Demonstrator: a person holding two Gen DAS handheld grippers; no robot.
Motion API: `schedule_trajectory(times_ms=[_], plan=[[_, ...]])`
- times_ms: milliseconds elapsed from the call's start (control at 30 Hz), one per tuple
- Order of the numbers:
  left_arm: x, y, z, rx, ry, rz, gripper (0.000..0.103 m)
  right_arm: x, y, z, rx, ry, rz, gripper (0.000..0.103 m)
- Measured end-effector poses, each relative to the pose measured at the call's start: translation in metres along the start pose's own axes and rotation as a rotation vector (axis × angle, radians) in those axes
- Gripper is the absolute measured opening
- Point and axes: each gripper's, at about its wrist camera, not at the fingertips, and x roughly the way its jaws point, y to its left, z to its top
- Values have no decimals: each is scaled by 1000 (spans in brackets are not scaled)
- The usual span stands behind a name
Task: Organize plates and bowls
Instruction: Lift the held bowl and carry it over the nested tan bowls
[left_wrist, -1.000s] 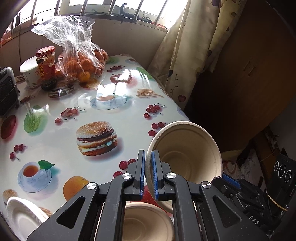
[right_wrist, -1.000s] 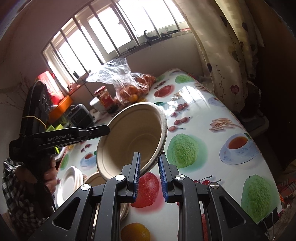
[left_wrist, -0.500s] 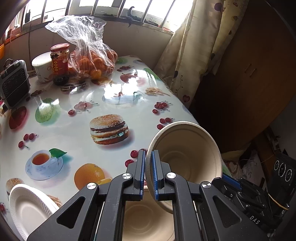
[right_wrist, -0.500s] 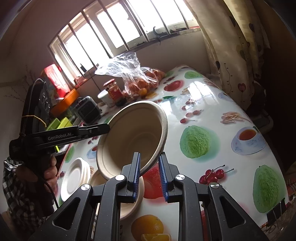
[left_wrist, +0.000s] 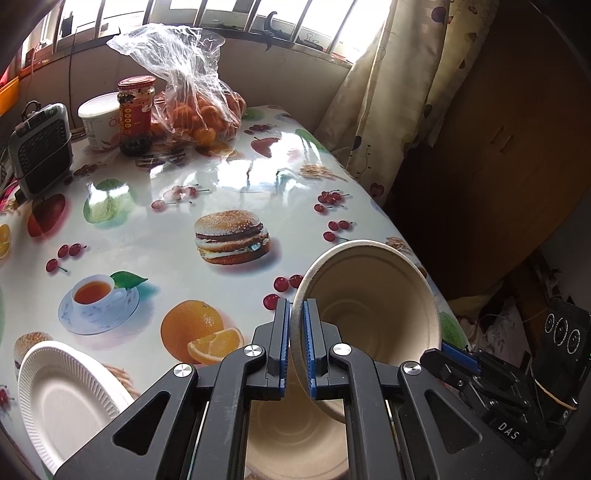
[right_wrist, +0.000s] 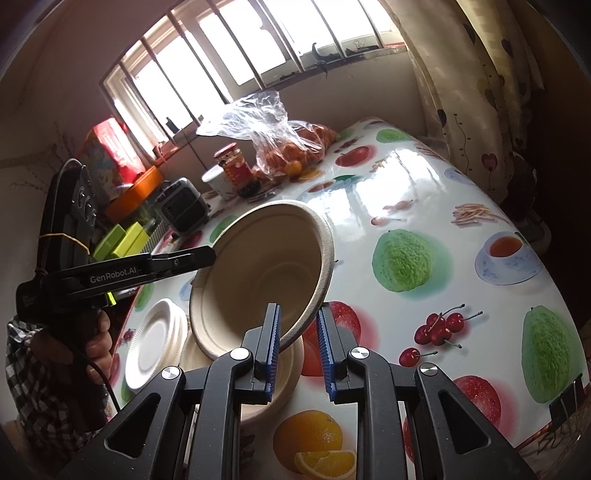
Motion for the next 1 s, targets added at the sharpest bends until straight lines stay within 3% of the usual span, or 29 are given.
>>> schedule_trajectory(times_ms=[1000], plan=[[-15,18,-41,-54,15,15,8,10,10,-22,-11,65,40,21]])
